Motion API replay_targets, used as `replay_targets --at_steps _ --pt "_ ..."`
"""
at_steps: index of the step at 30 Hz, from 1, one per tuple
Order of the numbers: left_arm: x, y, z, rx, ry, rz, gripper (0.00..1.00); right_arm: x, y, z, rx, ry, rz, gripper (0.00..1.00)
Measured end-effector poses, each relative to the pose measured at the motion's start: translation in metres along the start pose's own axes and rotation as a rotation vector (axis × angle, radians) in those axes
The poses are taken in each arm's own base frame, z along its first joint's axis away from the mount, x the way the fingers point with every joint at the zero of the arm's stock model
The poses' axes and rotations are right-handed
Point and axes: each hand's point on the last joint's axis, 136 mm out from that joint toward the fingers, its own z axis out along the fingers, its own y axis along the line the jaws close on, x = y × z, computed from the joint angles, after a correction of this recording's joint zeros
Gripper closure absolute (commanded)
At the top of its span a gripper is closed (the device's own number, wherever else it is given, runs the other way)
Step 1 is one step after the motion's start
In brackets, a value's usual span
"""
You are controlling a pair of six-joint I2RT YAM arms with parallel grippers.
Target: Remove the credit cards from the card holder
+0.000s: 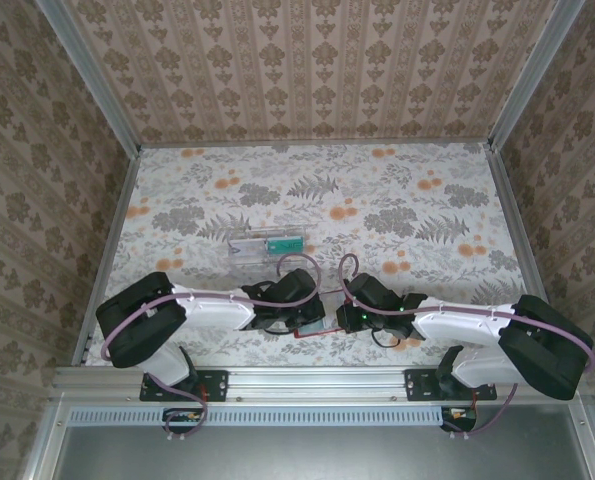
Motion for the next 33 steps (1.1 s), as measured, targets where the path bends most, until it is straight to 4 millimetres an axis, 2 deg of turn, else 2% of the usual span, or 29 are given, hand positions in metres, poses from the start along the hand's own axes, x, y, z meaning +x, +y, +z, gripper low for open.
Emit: replay_targets --at_steps 22,33 --pt "0.002 0.017 -0.015 0.000 -0.011 -0.010 1.00 0.001 -0.002 0.001 0.008 0.004 0.034 0.84" --pt "0.004 0.036 -0.032 -0.016 -0.028 -0.021 1.00 0.001 -0.002 0.001 0.011 0.001 0.048 0.84"
